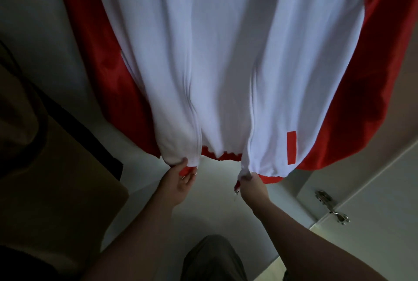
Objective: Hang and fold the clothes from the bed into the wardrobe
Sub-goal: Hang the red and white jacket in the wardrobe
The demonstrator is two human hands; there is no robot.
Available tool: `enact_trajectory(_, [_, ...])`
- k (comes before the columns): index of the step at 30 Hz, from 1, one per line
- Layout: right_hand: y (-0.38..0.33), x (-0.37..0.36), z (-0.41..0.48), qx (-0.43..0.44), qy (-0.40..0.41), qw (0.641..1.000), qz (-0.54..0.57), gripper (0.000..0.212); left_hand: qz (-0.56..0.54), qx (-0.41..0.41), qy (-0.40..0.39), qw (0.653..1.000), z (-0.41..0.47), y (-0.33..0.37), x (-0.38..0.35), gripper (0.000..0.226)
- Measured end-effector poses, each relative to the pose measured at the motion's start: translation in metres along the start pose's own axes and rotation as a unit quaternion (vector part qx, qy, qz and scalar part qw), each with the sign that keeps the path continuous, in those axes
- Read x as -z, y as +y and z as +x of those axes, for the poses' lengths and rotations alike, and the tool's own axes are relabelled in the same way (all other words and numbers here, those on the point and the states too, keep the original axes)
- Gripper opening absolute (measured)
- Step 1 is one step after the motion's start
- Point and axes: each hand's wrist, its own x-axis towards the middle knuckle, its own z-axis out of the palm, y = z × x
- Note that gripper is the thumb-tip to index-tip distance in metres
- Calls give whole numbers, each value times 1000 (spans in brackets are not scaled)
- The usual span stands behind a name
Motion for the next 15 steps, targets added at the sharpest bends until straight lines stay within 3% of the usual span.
enact_trajectory(3, [-11, -1, -15, 42, 18, 998, 37, 32, 45, 13, -8, 999, -12, -20, -3, 24])
enact_trajectory(7, [-18, 8, -34, 82, 62, 993, 51, 12, 71, 21, -6, 997, -33, -47, -1, 35])
enact_trajectory(12, [-13, 22, -60, 54, -11, 979, 194, 15, 172, 2, -7, 985, -67, -70, 8, 34])
enact_trajectory(15, [-18, 32, -74, 57, -58, 976, 203, 20, 250, -34, -36, 967, -92, -68, 7, 34])
